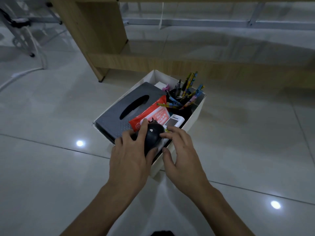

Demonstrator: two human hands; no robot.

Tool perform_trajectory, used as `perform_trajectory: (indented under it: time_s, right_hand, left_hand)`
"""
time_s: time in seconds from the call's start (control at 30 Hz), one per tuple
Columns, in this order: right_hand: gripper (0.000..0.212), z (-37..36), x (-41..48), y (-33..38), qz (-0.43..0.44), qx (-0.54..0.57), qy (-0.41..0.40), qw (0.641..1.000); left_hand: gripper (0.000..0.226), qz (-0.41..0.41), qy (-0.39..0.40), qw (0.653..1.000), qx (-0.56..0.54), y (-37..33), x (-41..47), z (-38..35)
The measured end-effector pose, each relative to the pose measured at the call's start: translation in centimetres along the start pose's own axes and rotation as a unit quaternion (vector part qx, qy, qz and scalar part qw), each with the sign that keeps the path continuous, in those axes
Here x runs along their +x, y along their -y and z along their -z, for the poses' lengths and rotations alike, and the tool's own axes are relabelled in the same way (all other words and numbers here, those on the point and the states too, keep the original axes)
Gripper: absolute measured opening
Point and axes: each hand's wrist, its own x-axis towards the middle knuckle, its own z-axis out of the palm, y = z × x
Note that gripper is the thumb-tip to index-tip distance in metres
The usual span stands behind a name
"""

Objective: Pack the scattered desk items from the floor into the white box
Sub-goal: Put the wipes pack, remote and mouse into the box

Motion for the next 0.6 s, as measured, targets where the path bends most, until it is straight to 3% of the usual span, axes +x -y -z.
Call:
perform_trajectory:
  time_s: [0.13, 0.2, 0.3, 0.4, 0.5, 0.53, 0.6]
  right_hand:
    - [0.042, -1.1, -0.3, 0.4, -0.028, 0.024, -0.041, 0.998]
    - [0.047, -1.8, -0.4, 0.3, -0.044, 0.02, -0.063, 0.997]
    - [0.052, -2.9, -0.3, 0.7, -0.056, -0.003, -0.068, 0.996]
    - [0.059, -3.7, -0.4, 0.9, -0.04, -0.045, -0.064, 0.996]
    - [0.072, -4.0, -0.7, 0.7, -0.04, -0.084, -0.04, 0.995]
    - [0.074, -4.0, -0.8, 0.6, -0.036, -0.108, -0.038, 0.993]
    - [0.075, -3.5, -0.8, 0.4, -0.026, -0.165, -0.045, 0.985]
  left_hand:
    - [0.079, 0.018, -0.01, 0.998, 0.054, 0.1, -0.2, 0.2]
    - [0.081, 0.01, -0.016, 0.999, 0.026, 0.6, -0.3, 0.4]
    - [0.067, 0.02, -0.08, 0.986, -0.144, 1.5, -1.4, 0.2]
    - [0.059, 0.116, -0.159, 0.926, -0.323, 3.3, -2.2, -1.4]
    - [0.06, 0.229, -0.069, 0.858, -0.454, 4.7, -1.5, -2.2]
    - [0.058, 0.236, -0.044, 0.848, -0.473, 4.9, -1.2, -2.4]
    - [0.059, 0.229, -0.031, 0.861, -0.454, 4.2, -0.8, -2.4]
